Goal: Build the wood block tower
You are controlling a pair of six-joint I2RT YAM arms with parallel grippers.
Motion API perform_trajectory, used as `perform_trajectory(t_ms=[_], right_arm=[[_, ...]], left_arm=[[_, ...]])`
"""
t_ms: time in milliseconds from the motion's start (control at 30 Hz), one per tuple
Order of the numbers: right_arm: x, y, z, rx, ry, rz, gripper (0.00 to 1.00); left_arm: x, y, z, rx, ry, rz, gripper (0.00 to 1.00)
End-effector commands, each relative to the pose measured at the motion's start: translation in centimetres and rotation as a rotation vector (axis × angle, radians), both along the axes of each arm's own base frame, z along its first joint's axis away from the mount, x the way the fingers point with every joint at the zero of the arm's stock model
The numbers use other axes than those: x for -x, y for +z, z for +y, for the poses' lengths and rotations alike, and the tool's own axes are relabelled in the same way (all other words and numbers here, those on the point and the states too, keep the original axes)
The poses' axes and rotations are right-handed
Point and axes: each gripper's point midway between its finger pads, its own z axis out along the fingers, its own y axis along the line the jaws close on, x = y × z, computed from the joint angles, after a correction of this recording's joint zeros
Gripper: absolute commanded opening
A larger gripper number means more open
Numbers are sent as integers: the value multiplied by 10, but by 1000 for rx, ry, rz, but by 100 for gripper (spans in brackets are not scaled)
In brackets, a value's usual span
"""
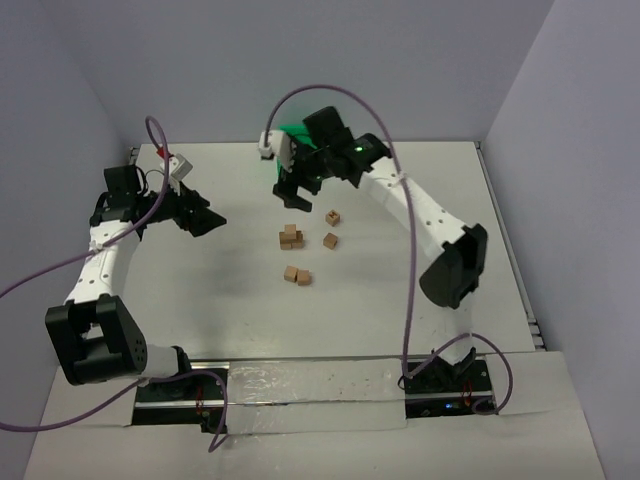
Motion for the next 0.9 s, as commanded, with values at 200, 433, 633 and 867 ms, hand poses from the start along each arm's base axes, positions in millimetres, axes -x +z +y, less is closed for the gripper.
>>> perform_trajectory(t_ms=[200,433,633,867], right_arm=[[11,43,-127,-302,-255,92,100],[39,16,-186,-347,-371,170,100],[49,1,-197,-366,-414,205,100],[50,-12,-197,-372,-417,249,100]], left_arm=[[58,-26,-79,-226,-434,-287,78],[69,-76,-134,-342,-666,-277,68],[65,-112,-147,-418,-737,-236,63],[72,-155,-150,-536,-774,-252,63]])
